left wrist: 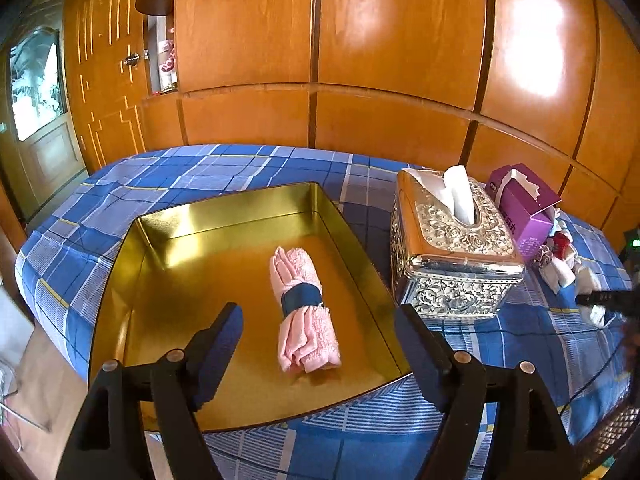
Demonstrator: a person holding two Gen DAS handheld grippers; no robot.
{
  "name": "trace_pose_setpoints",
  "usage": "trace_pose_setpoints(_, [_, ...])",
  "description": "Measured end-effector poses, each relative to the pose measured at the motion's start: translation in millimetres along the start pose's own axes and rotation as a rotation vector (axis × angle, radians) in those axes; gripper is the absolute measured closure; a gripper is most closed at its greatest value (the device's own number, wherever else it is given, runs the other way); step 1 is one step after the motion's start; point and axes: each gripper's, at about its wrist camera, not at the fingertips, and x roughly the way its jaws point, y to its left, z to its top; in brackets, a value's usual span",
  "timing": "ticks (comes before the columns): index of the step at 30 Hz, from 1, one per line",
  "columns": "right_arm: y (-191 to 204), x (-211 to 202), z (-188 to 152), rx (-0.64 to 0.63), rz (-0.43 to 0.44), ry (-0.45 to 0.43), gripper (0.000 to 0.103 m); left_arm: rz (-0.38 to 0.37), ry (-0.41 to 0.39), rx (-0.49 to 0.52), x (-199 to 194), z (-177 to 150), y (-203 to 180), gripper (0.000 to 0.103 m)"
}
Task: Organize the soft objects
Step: 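Grasp the white wipes pack with the right tool and drop it in the gold tray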
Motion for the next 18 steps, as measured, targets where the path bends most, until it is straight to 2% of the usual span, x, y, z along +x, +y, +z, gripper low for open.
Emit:
trace_pose_setpoints(5, [14.3,-22.3,39.1,-0.037,0.000,-0.045,0.056,-0.008,-0.006,-0.005,-3.1,-1.0,3.1,0.025])
trace_pose_setpoints(10, [55.2,-50.6,95.1,-0.104,0.025,-0.115,0.056,-0.007,-0.013,-0.024,-6.3,0.0,10.3,0.025])
trace_pose_setpoints(13, [96.8,-75.4,115.4,-0.168,0.093,-0.171,0.056,0.010,-0.024,-0.032,-9.1,1.4,15.1,0.025])
trace_pose_setpoints(16, [151.8,-103.2,115.2,-0.275,0.194,-0.215,0.056,0.036,-0.031,-0.049,-10.7,2.6,21.5,0.025])
trace_pose_setpoints(18, [193.2,-117.4,105.8,-0.354,0.294,-0.228,0.056,0.052,-0.033,-0.061,-12.2,2.3,26.5,0.025])
